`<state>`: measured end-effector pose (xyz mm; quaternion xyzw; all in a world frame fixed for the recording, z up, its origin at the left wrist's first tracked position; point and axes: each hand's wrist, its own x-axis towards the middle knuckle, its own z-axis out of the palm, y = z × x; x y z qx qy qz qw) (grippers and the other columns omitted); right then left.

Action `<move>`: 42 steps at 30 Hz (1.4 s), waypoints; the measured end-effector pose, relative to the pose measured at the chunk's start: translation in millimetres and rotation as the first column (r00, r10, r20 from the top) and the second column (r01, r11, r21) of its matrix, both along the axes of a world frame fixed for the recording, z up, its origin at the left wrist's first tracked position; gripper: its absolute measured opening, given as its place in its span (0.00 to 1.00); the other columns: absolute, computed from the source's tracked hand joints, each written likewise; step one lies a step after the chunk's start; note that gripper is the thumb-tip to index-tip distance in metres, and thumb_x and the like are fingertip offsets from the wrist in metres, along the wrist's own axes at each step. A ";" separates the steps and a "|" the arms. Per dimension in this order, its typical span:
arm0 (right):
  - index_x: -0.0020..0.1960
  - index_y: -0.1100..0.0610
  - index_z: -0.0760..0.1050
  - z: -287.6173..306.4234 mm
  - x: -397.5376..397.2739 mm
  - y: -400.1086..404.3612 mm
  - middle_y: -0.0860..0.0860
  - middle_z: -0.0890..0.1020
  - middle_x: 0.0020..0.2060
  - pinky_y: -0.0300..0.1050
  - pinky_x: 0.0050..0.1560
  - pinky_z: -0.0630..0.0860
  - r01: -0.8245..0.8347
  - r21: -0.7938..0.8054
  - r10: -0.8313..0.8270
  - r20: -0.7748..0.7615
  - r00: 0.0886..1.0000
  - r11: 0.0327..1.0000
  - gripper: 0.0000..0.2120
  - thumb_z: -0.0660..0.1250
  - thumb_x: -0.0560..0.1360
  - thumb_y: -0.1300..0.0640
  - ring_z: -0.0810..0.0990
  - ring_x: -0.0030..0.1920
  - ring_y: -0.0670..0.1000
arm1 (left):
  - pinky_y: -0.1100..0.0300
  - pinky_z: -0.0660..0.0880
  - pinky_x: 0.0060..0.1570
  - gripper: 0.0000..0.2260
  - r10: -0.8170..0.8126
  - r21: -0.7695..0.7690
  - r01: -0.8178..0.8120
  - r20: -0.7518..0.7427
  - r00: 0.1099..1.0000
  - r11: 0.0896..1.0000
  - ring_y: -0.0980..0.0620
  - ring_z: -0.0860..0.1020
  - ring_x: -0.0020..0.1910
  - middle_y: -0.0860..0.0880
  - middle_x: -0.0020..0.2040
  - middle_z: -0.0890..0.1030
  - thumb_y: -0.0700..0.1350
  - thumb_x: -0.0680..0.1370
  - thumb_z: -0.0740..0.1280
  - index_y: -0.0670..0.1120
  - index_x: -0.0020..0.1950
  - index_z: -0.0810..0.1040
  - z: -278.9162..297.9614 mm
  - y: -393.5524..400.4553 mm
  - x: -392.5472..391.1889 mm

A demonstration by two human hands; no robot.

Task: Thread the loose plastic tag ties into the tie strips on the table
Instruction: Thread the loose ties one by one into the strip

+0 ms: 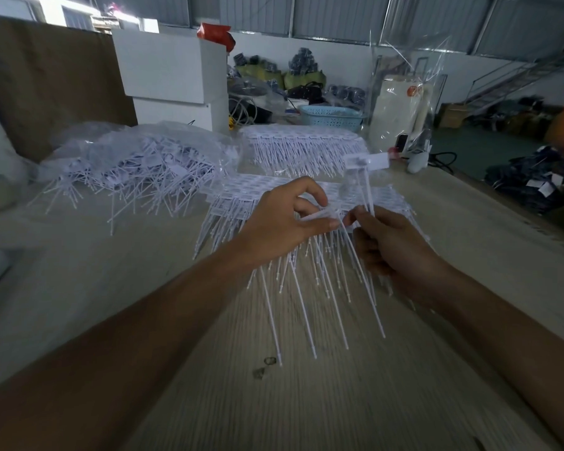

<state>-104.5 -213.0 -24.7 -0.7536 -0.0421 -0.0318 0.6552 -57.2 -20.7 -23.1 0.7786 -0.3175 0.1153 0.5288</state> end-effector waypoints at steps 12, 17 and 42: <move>0.39 0.56 0.75 3.2 -2.5 1.7 0.47 0.61 0.25 0.38 0.21 0.54 0.053 0.073 -0.043 -0.130 0.991 0.996 0.16 0.65 0.81 0.49 0.57 0.23 0.46 | 0.52 0.79 0.50 0.15 -0.028 0.250 0.002 0.101 0.995 0.968 0.56 0.82 0.47 0.53 0.50 0.84 0.46 0.75 0.75 0.52 0.61 0.79 -0.2 1.5 -0.9; 0.35 0.54 0.78 0.6 2.4 -0.8 0.51 0.62 0.28 0.38 0.21 0.55 0.099 0.104 -0.087 -0.120 0.989 0.990 0.17 0.67 0.79 0.47 0.58 0.25 0.48 | 0.52 0.78 0.54 0.17 0.020 0.257 -0.062 0.164 0.986 0.964 0.57 0.80 0.53 0.51 0.55 0.83 0.49 0.75 0.74 0.52 0.63 0.78 -2.3 0.2 -0.4; 0.38 0.60 0.73 3.2 -2.4 0.4 0.46 0.61 0.23 0.37 0.23 0.56 0.024 -0.037 -0.021 0.079 0.997 0.999 0.18 0.61 0.83 0.52 0.57 0.22 0.45 | 0.48 0.79 0.51 0.06 0.091 0.235 -0.145 0.224 0.970 0.961 0.52 0.82 0.48 0.51 0.47 0.85 0.46 0.79 0.70 0.48 0.55 0.83 -5.4 -0.1 5.2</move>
